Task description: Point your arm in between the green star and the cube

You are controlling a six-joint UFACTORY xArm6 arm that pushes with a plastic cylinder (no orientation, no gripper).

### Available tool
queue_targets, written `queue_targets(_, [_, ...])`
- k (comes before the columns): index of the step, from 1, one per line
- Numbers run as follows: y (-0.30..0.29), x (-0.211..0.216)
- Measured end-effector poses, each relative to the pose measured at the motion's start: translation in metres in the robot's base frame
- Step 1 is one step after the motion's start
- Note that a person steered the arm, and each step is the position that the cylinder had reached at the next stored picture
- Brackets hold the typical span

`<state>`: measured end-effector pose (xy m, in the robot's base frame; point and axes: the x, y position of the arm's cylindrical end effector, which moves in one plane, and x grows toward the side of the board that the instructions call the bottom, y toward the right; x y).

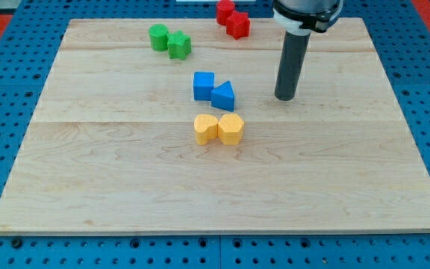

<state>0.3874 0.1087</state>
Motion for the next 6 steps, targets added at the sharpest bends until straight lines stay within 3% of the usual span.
queue_targets(1, [-0.001,-0.015])
queue_targets(3, [-0.077,-0.055])
queue_targets(6, [-0.227,-0.060])
